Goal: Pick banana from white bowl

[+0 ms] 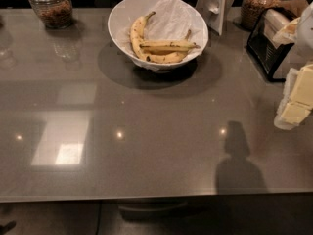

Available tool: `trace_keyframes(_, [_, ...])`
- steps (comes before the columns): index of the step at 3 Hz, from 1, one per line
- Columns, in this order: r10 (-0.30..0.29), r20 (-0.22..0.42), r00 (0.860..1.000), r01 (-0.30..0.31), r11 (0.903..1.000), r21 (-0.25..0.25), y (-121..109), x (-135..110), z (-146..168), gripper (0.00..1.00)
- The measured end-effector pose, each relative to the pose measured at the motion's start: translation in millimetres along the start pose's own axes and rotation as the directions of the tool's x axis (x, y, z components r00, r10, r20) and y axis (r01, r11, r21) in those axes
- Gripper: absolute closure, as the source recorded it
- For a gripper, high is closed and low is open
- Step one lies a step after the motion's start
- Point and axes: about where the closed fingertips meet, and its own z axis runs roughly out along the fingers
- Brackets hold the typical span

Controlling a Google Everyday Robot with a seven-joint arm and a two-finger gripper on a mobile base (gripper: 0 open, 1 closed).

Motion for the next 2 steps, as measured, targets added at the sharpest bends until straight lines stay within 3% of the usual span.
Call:
trace_keyframes(1, [-0.002,0.011,1.0,0.002,0.9999,0.015,-2,-2,-1,0.0])
trace_keyframes(2, [-0.001,0.085,0.996,-0.003,0.9991,0.041,-9,-15,7,0.0])
